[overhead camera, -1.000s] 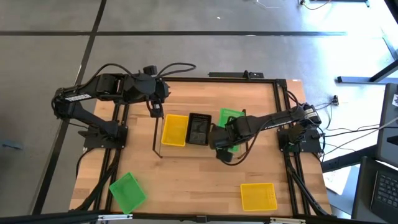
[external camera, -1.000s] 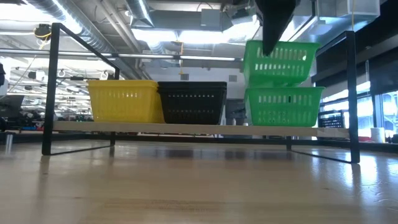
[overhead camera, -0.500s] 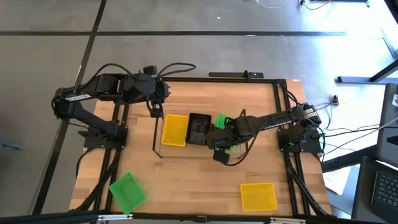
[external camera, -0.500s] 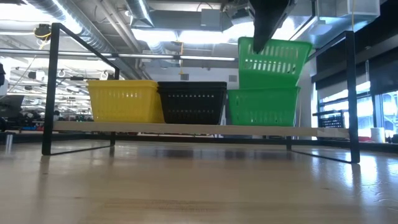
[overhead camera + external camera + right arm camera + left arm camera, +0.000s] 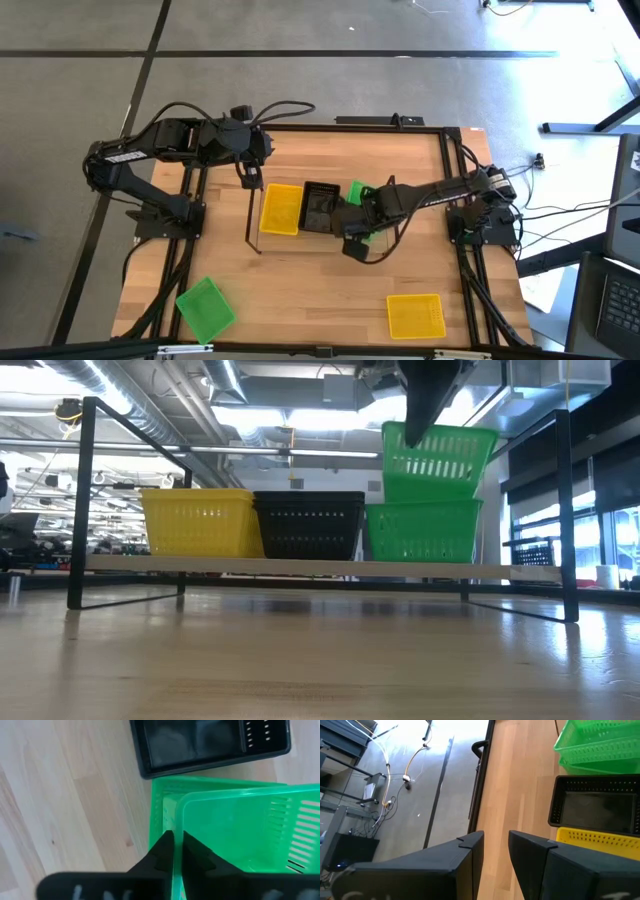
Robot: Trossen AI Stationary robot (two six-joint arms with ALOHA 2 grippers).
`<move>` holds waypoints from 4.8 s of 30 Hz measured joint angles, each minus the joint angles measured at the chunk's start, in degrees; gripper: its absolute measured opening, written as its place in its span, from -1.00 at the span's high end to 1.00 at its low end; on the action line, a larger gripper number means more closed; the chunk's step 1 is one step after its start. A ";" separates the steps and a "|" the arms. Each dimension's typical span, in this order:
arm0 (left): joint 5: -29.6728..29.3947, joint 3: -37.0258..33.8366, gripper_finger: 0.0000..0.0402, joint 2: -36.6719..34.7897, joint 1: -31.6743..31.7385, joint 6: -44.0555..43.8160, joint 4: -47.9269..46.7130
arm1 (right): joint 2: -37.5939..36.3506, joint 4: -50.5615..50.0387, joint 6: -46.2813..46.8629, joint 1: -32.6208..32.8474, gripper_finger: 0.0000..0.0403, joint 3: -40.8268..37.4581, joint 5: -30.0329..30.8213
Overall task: Stack baskets on shelf by color
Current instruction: Stack the top green bin on top of the green bin on the shelf, then stack the green bin on top of the green bin on the shelf
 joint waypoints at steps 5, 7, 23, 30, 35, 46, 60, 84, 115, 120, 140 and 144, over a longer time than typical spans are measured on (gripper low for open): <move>0.00 0.00 0.59 0.00 0.00 -0.02 0.00 | 0.00 0.00 -0.25 -0.45 0.73 0.00 -0.44; 0.00 0.00 0.59 0.00 0.00 -0.02 0.00 | 0.00 0.02 -1.22 -0.43 0.66 0.00 -0.65; -0.02 0.02 0.59 0.00 0.00 -0.89 -0.05 | -0.40 -0.02 -8.06 -1.02 0.51 0.02 -0.87; 0.00 0.02 0.59 0.00 0.00 -6.61 -4.34 | -4.43 -0.35 -10.61 -1.15 0.51 0.07 1.03; 0.24 0.02 0.59 -0.01 0.00 -12.62 -9.15 | -8.46 -0.60 -13.65 -1.15 0.51 0.11 3.38; 8.02 0.00 0.59 -2.70 0.02 -23.02 -15.23 | -18.03 -0.57 -20.67 -1.25 0.51 0.11 6.33; 17.10 -1.13 0.59 -7.90 -7.10 -43.88 -27.23 | -27.52 -1.51 -26.04 -1.23 0.51 0.09 -1.96; 39.03 -35.39 0.59 -7.82 -38.63 -43.79 1.35 | -30.53 -1.25 -25.24 -1.25 0.51 0.07 -3.28; 36.80 -61.71 0.59 -7.56 -50.88 -43.50 27.37 | -30.51 0.76 -22.29 -1.25 0.51 0.04 -3.26; 36.84 -63.33 0.59 -7.56 -50.88 -44.23 30.54 | -30.51 0.67 -22.36 -1.25 0.51 0.04 -3.23; 29.55 -63.47 0.59 -7.56 -51.30 -63.52 31.21 | -30.49 0.68 -22.12 -1.25 0.51 0.04 -2.14; 29.55 -63.47 0.59 -7.56 -51.30 -63.60 31.34 | -30.49 0.70 -22.10 -1.25 0.51 0.04 -2.14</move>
